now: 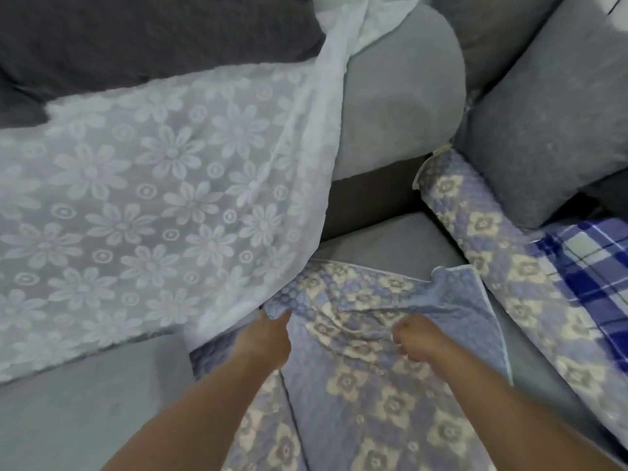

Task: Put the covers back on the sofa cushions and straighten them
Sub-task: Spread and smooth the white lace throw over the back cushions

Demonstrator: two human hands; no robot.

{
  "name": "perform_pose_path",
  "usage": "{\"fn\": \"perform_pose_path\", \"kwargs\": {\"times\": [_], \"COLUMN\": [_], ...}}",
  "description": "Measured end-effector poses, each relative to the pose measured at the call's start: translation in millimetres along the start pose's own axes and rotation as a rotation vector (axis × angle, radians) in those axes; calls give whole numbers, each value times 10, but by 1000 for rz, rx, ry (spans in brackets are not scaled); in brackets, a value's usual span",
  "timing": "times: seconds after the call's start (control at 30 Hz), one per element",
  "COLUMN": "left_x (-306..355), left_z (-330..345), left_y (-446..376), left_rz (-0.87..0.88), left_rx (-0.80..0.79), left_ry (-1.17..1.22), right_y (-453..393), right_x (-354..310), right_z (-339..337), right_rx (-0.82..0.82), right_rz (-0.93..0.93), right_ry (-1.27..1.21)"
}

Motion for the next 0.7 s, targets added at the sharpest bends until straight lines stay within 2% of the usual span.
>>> {"fn": "perform_pose_path", "kwargs": {"times": [0.13,0.23,0.33,0.43,0.5,0.53,0.63,0.7], "left_x": [-101,-272,-445,-610,-718,-762,-1084,-1545], "left_z": [128,344,482,459,374,271,-267,-758], "left_y": [-834,-913,-775,-736,-736,-728,-623,-426], "left_rz": [-123,-39,57,-4,-134,-185,-164,-296], "left_rx": [-28,25,126,269,296,359,784,910], "left_ry": [-95,-162,-57,230,579,704,590,639], "right_y": [-924,-1569,-1901,-1607,-1156,-925,-218,122], "right_x": [-423,-942,-1470,-1909,-2243,-2424,-3112,-3546], "right_z": [125,128,141,405,650,707,622,409], "right_rx": [-12,-37,-26,-182,-207,-214,-315,-328], "right_rz": [-24,-71,-221,-373,-455,-497,-668,-758], "right_ry": [-380,-501,-584,-588,-439,-393,-498,-597]}}
Point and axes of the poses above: each hand's wrist, its own y-axis away from the middle knuckle, its own z-axis out of the palm, x = y × z, the point moved 2 cm from there along -y, towards the middle knuckle, and after that the axes turned 4 degrees about y, right-handed, at the moved point
